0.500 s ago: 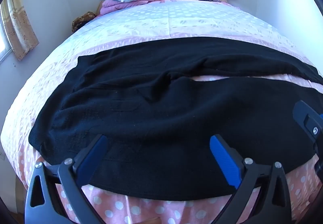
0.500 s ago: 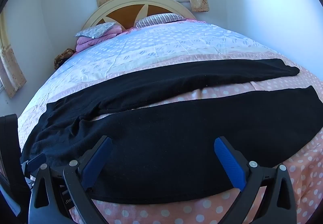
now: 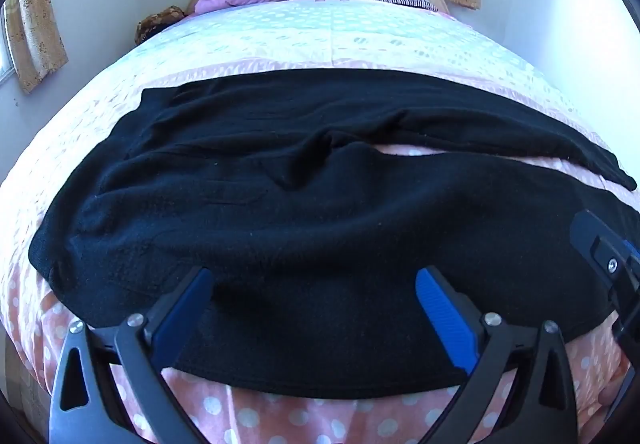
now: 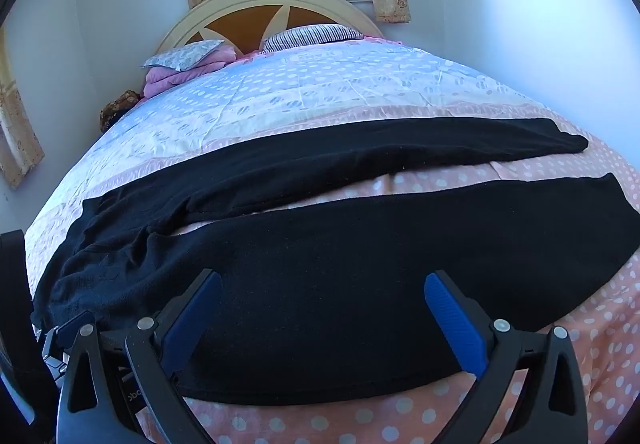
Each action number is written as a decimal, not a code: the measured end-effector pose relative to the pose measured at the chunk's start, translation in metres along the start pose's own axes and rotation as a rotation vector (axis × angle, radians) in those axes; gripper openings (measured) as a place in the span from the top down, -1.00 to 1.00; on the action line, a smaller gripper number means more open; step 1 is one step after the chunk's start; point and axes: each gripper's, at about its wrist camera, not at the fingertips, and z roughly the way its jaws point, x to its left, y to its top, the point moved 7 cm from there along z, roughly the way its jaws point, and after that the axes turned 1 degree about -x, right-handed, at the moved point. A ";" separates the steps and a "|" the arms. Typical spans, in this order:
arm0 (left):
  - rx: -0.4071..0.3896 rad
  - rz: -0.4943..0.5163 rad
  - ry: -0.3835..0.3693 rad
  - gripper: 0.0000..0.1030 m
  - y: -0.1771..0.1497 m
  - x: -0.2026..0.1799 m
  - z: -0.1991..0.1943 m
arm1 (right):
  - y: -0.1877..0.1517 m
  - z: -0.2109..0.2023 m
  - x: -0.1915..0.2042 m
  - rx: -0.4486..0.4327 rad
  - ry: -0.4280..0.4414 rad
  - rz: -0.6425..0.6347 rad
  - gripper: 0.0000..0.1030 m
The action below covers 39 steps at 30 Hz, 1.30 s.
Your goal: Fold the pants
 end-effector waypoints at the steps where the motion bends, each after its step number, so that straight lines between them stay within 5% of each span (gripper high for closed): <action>1: 0.001 -0.001 0.000 -1.00 0.000 0.000 0.000 | 0.000 0.000 0.000 0.002 0.000 -0.002 -0.98; 39: 0.003 0.012 0.010 -1.00 0.002 0.008 0.003 | -0.001 0.000 -0.002 0.010 0.001 0.006 -0.98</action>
